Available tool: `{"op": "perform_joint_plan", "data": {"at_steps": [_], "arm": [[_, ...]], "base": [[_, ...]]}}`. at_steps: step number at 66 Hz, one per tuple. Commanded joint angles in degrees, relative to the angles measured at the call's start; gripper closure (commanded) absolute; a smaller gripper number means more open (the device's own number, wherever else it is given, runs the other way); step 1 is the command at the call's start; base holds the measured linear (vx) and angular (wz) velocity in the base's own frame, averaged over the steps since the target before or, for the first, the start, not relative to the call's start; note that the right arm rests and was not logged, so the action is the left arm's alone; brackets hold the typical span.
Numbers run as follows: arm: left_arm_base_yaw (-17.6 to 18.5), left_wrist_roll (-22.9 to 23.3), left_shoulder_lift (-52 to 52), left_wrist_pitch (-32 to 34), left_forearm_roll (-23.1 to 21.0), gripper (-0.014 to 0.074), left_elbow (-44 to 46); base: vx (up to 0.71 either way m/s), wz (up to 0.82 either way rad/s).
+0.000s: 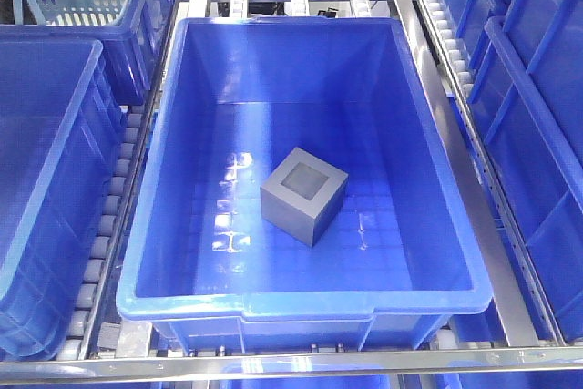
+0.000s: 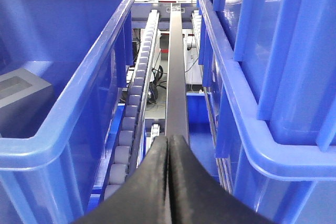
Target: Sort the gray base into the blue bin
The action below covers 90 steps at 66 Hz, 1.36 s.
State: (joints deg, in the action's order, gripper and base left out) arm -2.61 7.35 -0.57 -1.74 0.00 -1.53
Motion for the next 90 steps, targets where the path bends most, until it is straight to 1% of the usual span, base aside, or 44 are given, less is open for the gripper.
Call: {"op": "perform_joint_plan", "data": {"at_steps": [1, 5, 10, 21, 26, 90], "arm": [[0.01, 0.60, -0.98, 4.09, 0.00, 0.0602, -1.73], [0.39, 0.46, -0.98, 4.01, 0.00, 0.0602, -1.73], [1.86, -0.02, -0.98, 4.01, 0.00, 0.0602, -1.73], [3.96, -2.34, -0.98, 3.95, 0.00, 0.0602, -1.73], [3.98, -2.34, -0.98, 3.95, -0.52, 0.0602, -1.73], [3.92, -2.34, -0.98, 3.95, -0.51, 0.0602, -1.73]], "base": [[0.00, 0.00], [0.00, 0.00], [0.00, 0.00], [0.00, 0.00], [0.00, 0.00], [0.00, 0.00]]}}
